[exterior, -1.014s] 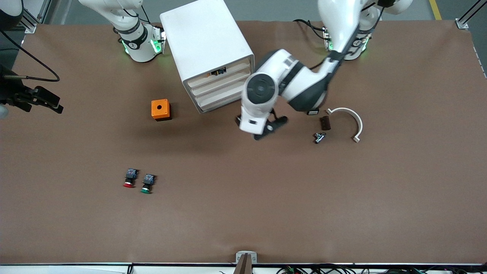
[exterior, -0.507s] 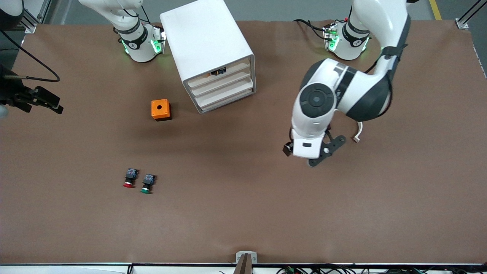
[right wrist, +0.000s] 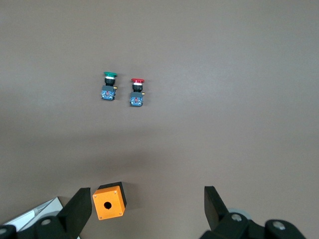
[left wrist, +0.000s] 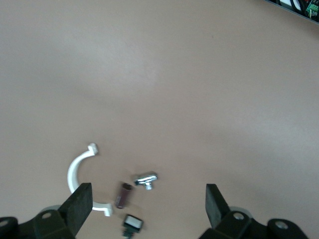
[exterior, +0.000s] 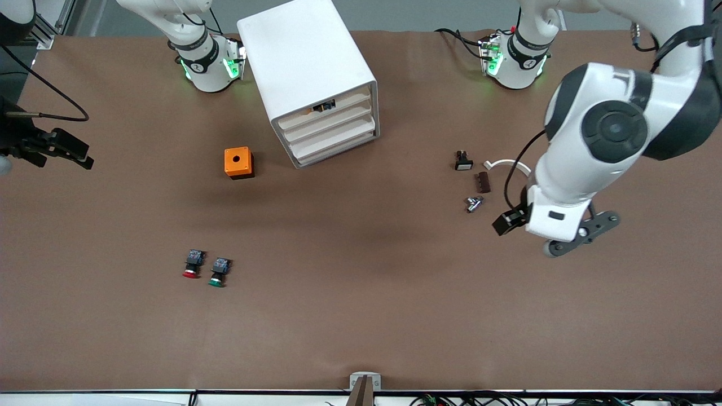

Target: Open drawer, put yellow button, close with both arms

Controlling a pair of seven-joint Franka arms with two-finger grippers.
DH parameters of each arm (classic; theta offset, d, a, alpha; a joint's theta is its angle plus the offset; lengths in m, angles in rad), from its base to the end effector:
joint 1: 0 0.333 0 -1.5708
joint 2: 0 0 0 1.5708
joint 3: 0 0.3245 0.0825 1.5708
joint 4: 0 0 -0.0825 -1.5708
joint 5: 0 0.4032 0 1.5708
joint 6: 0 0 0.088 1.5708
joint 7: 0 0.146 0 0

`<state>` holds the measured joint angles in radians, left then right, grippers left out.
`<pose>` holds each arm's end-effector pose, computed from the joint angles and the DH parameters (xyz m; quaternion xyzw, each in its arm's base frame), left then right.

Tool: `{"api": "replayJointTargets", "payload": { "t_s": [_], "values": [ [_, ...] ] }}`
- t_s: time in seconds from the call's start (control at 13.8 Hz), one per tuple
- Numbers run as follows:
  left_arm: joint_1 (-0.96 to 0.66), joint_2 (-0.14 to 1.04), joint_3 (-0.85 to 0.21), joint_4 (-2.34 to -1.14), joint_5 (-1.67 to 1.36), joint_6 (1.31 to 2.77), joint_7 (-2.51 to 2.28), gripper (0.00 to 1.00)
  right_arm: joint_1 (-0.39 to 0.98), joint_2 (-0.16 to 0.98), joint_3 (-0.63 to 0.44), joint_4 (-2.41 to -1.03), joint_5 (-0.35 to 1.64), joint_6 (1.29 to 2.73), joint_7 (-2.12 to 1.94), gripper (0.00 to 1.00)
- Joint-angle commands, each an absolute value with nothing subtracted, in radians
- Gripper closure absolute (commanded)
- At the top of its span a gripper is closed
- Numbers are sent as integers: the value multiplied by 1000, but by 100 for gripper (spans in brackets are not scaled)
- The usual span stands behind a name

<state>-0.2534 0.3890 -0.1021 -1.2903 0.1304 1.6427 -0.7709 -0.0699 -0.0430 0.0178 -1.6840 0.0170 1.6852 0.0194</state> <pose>0.6585 -0.2129 0.4928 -0.9778 -0.2037 -0.0096 0.0478 0.5702 -0.0273 0.5728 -0.9991 0.0365 -0.0222 0.0077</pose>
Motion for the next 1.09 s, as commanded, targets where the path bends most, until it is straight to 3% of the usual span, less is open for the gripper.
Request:
{"api": "replayJointTargets", "payload": {
  "t_s": [0.0,0.58,1.01],
  "values": [
    [-181,321,-123,-1312,129,1591,-617,0,-74,-58,23,-1695,2,1689,11,0],
    [-32,178,-120,-1325,43,1468,-238,0,-77,-58,23,-1697,5,1689,11,0],
    [-112,2,-29,-1523,38,1493,-229,0,-78,-57,23,-1698,14,1687,11,0]
  ]
}}
